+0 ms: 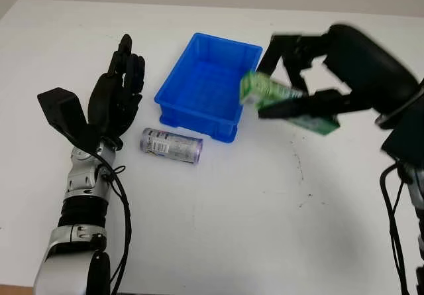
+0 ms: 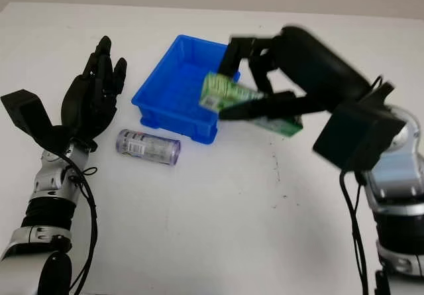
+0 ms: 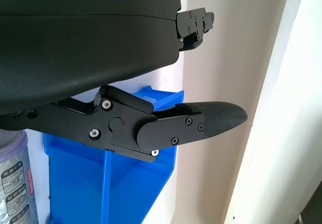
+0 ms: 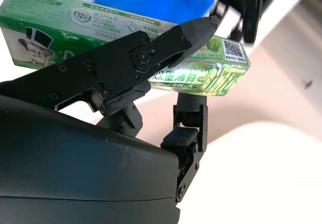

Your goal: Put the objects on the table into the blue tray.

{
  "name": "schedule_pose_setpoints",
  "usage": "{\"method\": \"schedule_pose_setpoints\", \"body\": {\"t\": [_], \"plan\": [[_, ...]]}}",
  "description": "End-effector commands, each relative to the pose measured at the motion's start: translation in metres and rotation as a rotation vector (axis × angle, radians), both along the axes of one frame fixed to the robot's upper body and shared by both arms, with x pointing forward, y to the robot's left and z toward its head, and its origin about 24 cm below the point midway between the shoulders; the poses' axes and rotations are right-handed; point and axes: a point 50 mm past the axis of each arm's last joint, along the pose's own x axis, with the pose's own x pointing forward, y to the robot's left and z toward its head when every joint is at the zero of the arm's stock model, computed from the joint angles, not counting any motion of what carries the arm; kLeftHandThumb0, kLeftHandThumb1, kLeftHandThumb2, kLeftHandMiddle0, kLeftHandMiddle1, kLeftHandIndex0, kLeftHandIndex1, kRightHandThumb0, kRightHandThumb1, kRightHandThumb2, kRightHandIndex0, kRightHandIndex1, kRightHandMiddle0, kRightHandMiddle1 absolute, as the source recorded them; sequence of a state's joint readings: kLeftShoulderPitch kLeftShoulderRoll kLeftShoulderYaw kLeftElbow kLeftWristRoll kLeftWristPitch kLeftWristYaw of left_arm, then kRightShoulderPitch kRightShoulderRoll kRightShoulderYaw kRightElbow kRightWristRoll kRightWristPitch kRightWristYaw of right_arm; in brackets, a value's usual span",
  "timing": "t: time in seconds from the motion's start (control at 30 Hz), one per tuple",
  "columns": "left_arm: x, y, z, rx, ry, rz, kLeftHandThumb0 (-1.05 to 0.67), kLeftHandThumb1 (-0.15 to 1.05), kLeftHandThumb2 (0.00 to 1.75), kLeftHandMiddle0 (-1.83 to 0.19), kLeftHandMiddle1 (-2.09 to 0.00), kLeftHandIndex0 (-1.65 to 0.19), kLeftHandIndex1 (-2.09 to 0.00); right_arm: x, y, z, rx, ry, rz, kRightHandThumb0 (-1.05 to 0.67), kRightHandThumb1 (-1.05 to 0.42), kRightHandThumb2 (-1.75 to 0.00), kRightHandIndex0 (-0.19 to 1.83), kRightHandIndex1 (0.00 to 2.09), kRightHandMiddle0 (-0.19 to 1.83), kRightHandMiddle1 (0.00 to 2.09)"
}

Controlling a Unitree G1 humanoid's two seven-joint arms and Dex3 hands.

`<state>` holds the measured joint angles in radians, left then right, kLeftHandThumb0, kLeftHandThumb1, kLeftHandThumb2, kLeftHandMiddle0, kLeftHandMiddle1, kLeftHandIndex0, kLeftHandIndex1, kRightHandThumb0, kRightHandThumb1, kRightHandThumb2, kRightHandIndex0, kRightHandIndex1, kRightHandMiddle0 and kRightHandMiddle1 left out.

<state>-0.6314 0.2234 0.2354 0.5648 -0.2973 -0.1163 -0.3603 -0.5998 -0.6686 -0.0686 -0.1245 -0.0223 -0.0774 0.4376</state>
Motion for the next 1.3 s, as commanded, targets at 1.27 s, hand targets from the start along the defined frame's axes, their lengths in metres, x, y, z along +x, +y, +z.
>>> {"method": "schedule_pose_setpoints", "body": {"t": [1.27], "plan": [[0.001,-0.009,-0.004,-0.015,0.008,0.023,-0.69,1.05,0.54,0.12,-0.05,0.13,-0.05,0.107,0.063,-0.020,0.349,-0.170,-0.201,-0.62,-1.05,-0.20,1.10,2.09,0.70,2.09]]}}
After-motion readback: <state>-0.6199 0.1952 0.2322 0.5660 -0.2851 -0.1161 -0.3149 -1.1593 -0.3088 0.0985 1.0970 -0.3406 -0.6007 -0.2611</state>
